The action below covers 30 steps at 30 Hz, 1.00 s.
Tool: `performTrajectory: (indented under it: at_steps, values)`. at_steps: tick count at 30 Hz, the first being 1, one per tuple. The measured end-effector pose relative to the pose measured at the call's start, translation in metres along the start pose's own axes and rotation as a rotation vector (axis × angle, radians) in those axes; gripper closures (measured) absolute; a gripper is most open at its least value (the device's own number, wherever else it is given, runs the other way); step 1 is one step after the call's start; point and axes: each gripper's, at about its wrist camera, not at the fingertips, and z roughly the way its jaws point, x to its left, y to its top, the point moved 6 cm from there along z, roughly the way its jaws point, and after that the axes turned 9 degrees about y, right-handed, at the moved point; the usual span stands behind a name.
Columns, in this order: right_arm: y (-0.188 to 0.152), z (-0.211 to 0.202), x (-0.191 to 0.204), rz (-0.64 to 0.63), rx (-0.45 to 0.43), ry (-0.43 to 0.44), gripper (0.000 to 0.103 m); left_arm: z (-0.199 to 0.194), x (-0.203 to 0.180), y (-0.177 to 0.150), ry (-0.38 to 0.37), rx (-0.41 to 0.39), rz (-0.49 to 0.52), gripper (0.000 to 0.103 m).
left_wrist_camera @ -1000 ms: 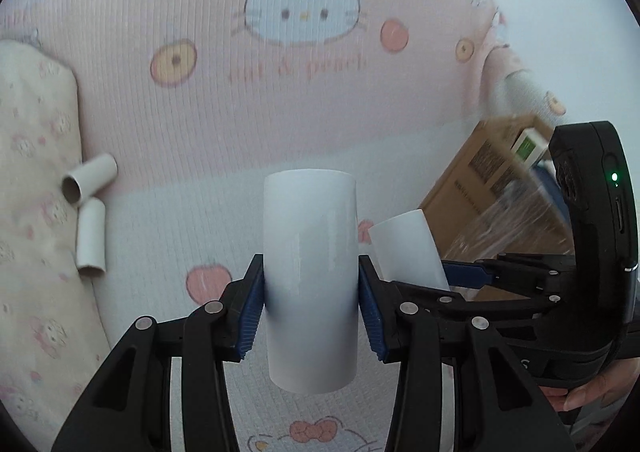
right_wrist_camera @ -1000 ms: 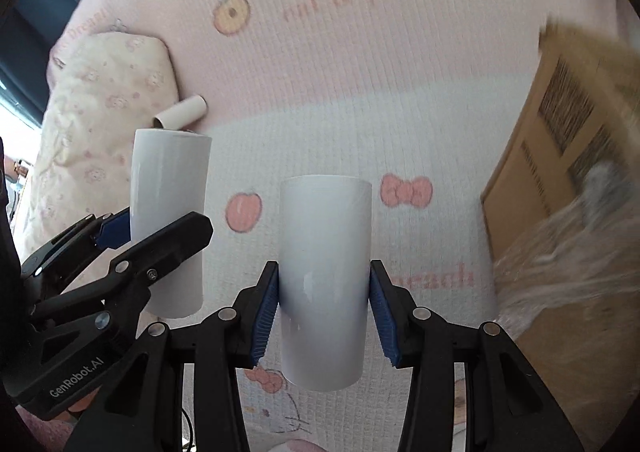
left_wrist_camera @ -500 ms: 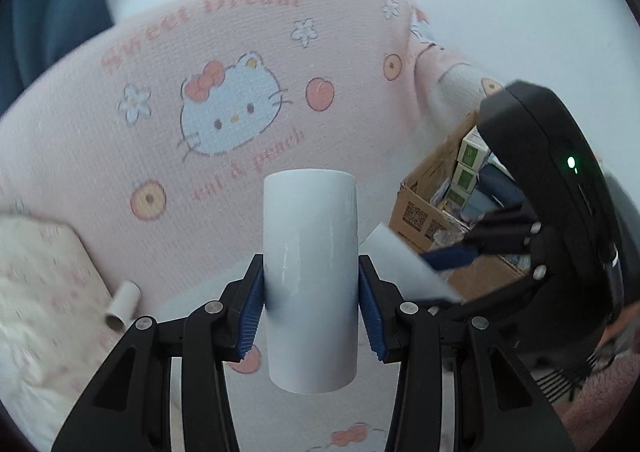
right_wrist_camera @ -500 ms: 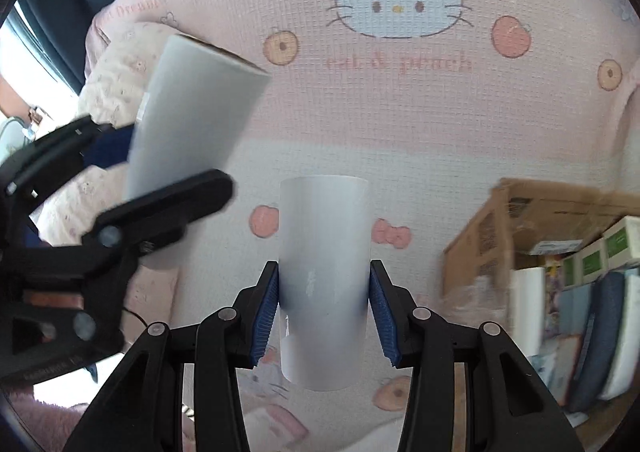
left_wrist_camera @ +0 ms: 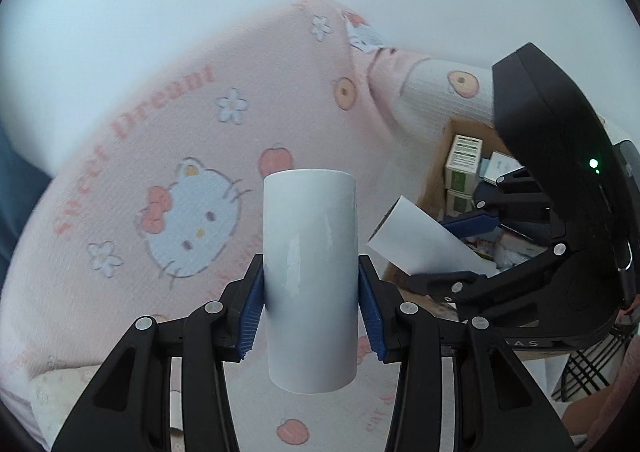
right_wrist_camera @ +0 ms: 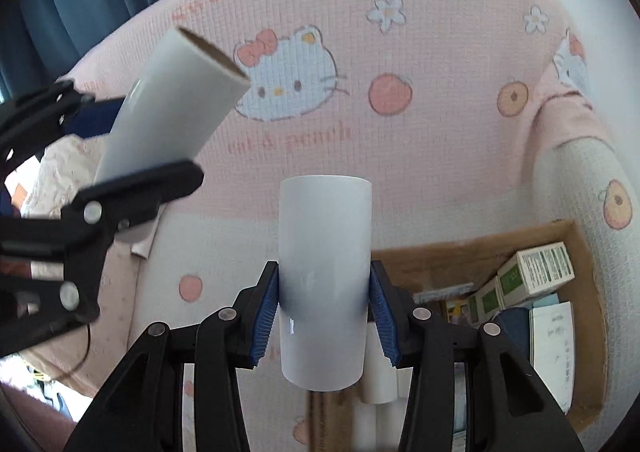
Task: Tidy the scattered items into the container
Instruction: 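Lower the right gripper's tube into the box while the left gripper follows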
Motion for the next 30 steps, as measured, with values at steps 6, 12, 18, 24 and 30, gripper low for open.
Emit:
performTrajectory:
  at_steps: [6, 12, 18, 24, 30]
  values:
    - [-0.022, -0.003, -0.046, 0.133, 0.021, 0.166, 0.061, 0.044, -0.032, 0.007, -0.163, 0.034, -0.058, 0.055]
    - [-0.035, -0.022, -0.091, 0.185, 0.037, 0.14, 0.061, 0.049, -0.049, 0.01, -0.238, -0.012, -0.14, 0.055]
    - [-0.048, -0.018, -0.121, 0.273, 0.064, 0.136, 0.061, 0.058, -0.072, 0.007, -0.252, 0.002, -0.118, 0.055]
    - [-0.064, 0.017, -0.131, 0.279, 0.162, 0.048, 0.061, 0.062, -0.087, 0.003, -0.258, 0.019, -0.112, 0.055]
    - [-0.07, 0.037, -0.129, 0.333, 0.177, 0.105, 0.061, 0.074, -0.107, -0.001, -0.351, 0.086, -0.172, 0.055]
